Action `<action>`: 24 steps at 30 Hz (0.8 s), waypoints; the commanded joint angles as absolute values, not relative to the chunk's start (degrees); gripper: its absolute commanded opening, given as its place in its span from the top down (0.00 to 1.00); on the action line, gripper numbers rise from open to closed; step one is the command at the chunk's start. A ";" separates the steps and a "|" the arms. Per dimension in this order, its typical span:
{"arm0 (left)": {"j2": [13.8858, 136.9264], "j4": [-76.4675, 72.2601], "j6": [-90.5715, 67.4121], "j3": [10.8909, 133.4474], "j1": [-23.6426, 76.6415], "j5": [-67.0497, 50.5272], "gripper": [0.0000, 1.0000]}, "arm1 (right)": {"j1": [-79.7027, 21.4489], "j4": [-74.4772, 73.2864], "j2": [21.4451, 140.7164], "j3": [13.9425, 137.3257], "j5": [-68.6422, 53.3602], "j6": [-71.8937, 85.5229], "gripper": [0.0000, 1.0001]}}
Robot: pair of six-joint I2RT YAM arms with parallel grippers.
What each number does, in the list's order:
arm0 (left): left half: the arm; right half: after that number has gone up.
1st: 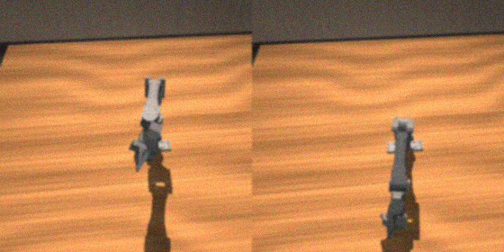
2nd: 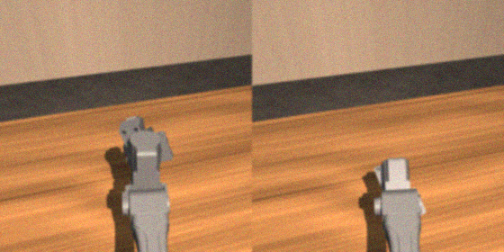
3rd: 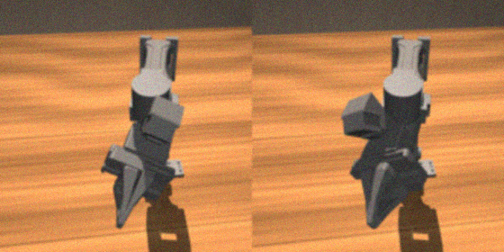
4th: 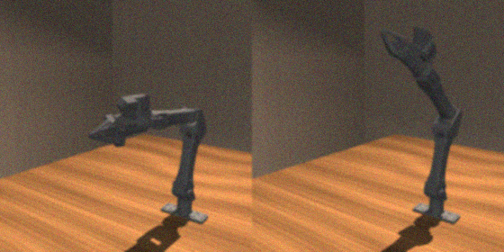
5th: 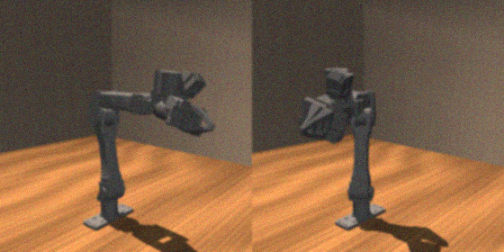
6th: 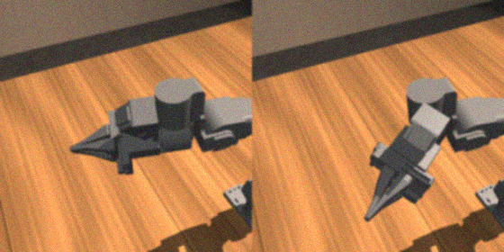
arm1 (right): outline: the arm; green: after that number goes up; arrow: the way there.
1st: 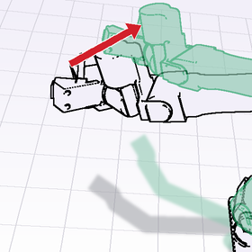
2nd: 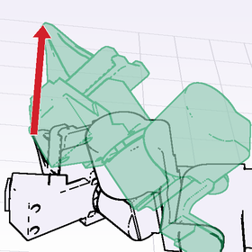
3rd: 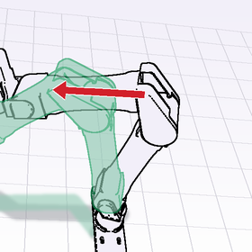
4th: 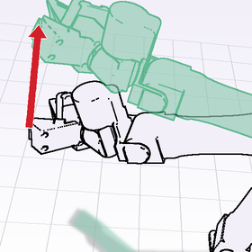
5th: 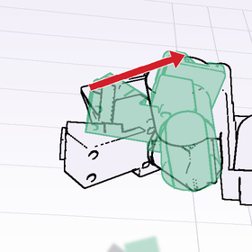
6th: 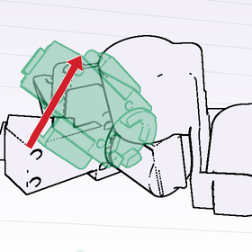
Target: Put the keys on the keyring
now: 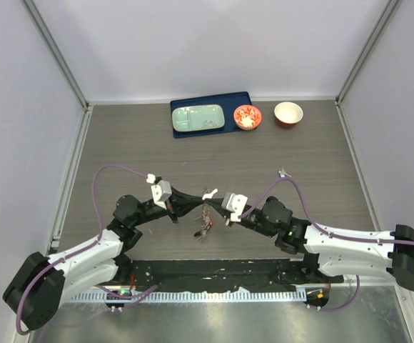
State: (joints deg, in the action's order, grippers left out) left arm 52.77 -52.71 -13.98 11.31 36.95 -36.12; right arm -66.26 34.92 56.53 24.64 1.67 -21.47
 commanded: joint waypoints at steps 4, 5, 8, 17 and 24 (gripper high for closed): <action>45.62 -51.17 -11.87 13.44 37.35 -32.61 1.00 | -66.53 28.41 55.02 26.62 3.51 -16.62 0.76; 44.22 -49.15 -11.00 14.14 37.35 -32.09 1.00 | -66.62 26.39 53.98 27.85 3.60 -16.52 0.73; 42.28 -42.03 -8.27 15.37 37.35 -30.85 1.00 | -66.53 17.51 52.12 31.19 4.56 -15.38 0.61; 42.10 -27.09 -5.10 19.77 38.41 -29.18 1.00 | -66.53 -8.24 49.65 45.34 5.54 -15.11 0.50; 43.15 -20.40 -4.66 23.90 39.90 -27.77 1.00 | -66.53 -10.72 55.80 49.66 4.48 -19.07 0.54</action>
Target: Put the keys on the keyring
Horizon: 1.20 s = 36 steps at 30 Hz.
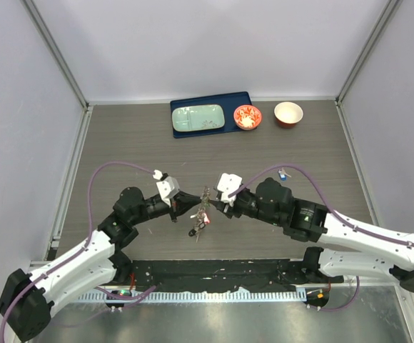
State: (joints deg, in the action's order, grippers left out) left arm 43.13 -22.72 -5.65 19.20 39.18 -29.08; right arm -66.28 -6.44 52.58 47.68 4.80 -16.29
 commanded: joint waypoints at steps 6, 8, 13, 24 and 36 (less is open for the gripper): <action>44.91 -14.07 -5.10 27.42 40.96 -26.28 1.00 | -66.53 -8.62 59.59 49.31 5.71 -23.11 0.55; 45.44 -11.62 -5.27 28.64 41.31 -25.84 1.00 | -66.62 -7.13 59.50 48.52 5.80 -23.82 0.55; 45.88 -9.05 -5.80 29.97 42.01 -25.22 1.00 | -66.62 -4.92 59.06 47.02 5.28 -25.13 0.56; 46.32 -7.47 -6.15 31.55 42.54 -25.49 1.00 | -66.62 -3.16 61.61 46.85 3.52 -25.84 0.60; 47.11 -7.56 -6.33 31.99 43.07 -25.66 1.00 | -66.62 -2.20 64.25 47.11 3.87 -26.46 0.67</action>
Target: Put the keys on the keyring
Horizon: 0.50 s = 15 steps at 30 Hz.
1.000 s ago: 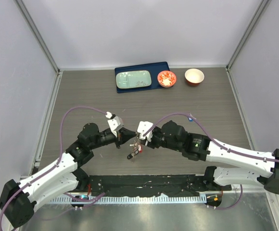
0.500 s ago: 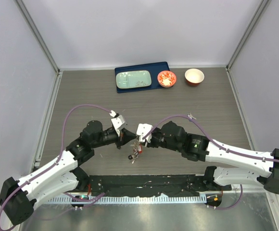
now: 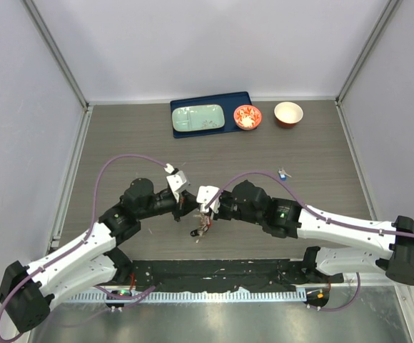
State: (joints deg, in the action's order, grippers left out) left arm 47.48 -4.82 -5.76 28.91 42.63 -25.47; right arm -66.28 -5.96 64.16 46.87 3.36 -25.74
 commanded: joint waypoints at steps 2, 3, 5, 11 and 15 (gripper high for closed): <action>47.11 -7.56 -6.33 31.99 43.15 -25.66 1.00 | -66.53 -2.02 64.42 47.11 4.30 -26.46 0.76; 47.11 -7.47 -6.33 31.99 43.15 -25.58 1.00 | -66.62 -2.02 64.42 47.02 4.57 -26.46 0.80; 46.76 -7.47 -6.33 31.82 43.15 -25.49 1.00 | -66.62 -2.11 64.16 46.93 4.92 -26.46 0.90; 45.35 -6.94 -6.33 31.03 43.15 -23.38 1.00 | -66.62 -0.53 61.70 44.92 5.10 -25.31 0.99; 43.77 -10.62 -7.73 28.31 43.16 -23.12 1.00 | -66.45 5.43 58.89 41.24 4.75 -23.47 0.99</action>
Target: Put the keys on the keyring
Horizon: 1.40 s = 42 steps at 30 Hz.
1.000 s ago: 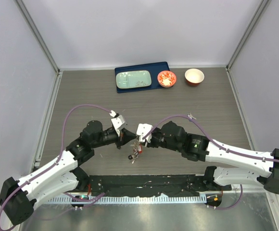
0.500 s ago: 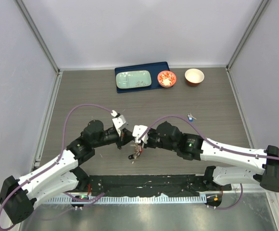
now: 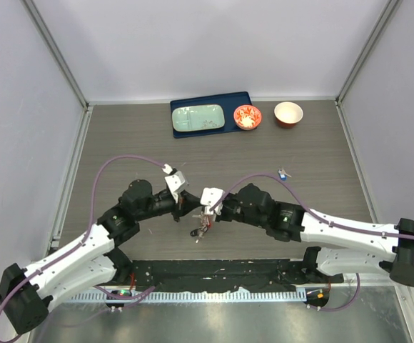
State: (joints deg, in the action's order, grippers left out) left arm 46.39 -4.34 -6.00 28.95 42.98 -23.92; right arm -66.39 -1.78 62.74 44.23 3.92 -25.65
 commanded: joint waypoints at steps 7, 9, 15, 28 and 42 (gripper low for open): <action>39.56 -16.26 -11.25 23.56 43.15 -21.36 1.00 | -66.45 23.18 52.65 33.05 1.68 -19.78 0.99; 38.85 -16.35 -11.60 23.21 43.15 -20.48 1.00 | -66.45 25.56 51.51 31.30 0.97 -19.16 0.99; 39.81 -18.10 -13.71 23.12 43.24 -21.44 1.00 | -66.27 32.77 50.98 28.22 -0.62 -18.98 0.99; 41.40 -19.86 -15.03 22.85 43.15 -25.49 1.00 | -66.00 39.47 51.15 27.16 4.40 -15.65 0.99; 37.45 -14.51 -10.74 23.29 43.15 -18.55 1.00 | -65.65 21.38 55.01 34.80 11.60 -16.62 0.99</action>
